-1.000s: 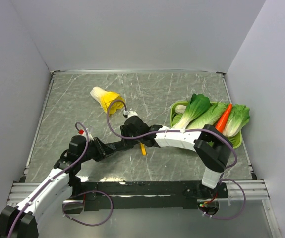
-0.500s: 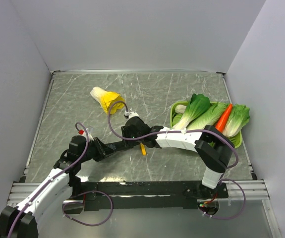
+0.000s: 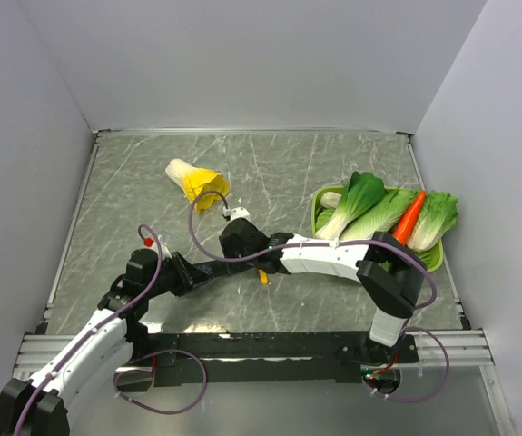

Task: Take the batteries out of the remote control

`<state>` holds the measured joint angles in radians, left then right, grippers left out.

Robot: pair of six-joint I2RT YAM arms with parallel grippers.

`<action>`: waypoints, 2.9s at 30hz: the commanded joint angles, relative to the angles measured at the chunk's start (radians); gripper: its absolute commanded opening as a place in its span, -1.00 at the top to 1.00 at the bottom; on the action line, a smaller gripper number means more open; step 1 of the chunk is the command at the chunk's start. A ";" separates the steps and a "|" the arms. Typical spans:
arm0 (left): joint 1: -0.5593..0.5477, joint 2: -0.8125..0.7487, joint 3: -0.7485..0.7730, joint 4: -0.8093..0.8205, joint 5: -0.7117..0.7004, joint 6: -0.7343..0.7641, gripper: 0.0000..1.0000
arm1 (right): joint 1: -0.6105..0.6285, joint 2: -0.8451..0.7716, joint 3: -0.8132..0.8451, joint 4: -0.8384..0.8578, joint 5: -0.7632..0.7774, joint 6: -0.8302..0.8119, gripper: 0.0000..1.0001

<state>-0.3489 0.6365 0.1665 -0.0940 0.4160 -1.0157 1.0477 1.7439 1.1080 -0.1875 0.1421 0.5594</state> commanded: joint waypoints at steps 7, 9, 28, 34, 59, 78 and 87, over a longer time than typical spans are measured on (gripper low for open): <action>-0.004 -0.008 0.005 -0.019 -0.036 -0.001 0.98 | 0.049 0.095 0.107 -0.184 0.149 0.005 0.19; -0.004 -0.006 0.004 -0.015 -0.033 -0.004 0.98 | 0.049 0.097 0.102 -0.165 0.145 0.007 0.21; -0.004 0.002 0.004 -0.016 -0.039 0.000 0.98 | 0.014 0.026 0.050 -0.038 0.048 0.040 0.13; -0.004 0.008 0.007 -0.018 -0.040 0.000 0.98 | 0.009 0.008 0.062 -0.090 0.103 0.030 0.18; -0.004 0.014 0.007 -0.023 -0.051 -0.003 0.98 | -0.003 -0.061 0.029 -0.026 0.076 0.045 0.17; -0.004 0.008 0.005 -0.023 -0.046 -0.006 0.98 | -0.005 -0.014 0.049 0.008 0.030 0.045 0.15; -0.004 0.005 0.005 -0.023 -0.046 -0.006 0.98 | -0.005 0.011 0.072 0.002 0.040 0.040 0.15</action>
<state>-0.3489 0.6422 0.1665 -0.0872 0.3943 -1.0195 1.0481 1.7435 1.1400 -0.2165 0.1715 0.5903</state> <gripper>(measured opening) 0.223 0.423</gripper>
